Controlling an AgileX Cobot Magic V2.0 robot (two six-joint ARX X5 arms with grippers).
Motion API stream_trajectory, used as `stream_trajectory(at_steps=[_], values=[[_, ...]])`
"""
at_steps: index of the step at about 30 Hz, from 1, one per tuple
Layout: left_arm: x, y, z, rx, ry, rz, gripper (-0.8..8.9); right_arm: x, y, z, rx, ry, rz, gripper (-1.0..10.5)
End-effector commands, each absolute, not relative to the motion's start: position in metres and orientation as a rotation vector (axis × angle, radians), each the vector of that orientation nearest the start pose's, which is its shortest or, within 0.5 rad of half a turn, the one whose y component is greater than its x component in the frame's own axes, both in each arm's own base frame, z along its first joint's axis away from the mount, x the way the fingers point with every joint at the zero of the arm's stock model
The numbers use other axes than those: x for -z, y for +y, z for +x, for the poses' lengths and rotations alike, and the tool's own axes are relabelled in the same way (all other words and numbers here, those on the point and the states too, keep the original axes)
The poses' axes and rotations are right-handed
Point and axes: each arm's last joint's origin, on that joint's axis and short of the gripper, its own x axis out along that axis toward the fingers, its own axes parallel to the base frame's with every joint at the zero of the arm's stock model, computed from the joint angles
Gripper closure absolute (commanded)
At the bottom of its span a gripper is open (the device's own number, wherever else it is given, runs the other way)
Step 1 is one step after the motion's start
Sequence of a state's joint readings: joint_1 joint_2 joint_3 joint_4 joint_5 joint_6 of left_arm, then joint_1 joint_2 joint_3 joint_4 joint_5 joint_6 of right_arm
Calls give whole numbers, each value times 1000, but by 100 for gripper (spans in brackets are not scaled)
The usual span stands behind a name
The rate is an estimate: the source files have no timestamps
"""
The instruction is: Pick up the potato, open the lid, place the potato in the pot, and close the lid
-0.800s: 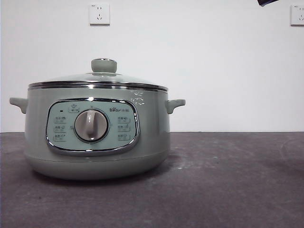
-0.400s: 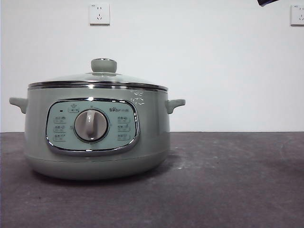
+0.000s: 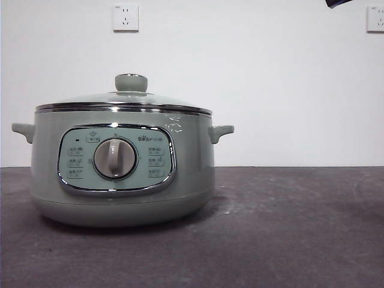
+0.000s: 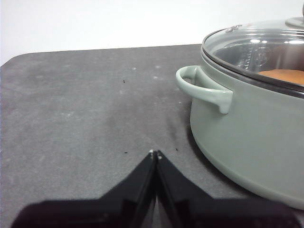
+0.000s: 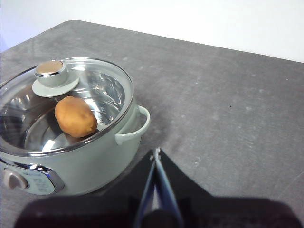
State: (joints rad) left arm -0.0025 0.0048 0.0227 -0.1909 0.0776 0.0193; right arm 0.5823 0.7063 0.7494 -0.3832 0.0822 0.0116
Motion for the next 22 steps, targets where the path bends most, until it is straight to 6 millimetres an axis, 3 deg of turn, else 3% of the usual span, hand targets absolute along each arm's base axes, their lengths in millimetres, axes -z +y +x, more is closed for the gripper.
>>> stream_trajectory(at_steps=[1,12,18,22], values=[[-147,-2,96,81,182,20,817,-311,82,129,-489,333,-93,946],[-147,-2,96,81,182,20,817,-312,80,126,-488,332,-93,946],[-147,-2,96,81,182,20,817,-312,60,117,-429,299,-101,946],[-147,-2,96,81,182,20,817,-298,44,107,-392,261,-68,946]])
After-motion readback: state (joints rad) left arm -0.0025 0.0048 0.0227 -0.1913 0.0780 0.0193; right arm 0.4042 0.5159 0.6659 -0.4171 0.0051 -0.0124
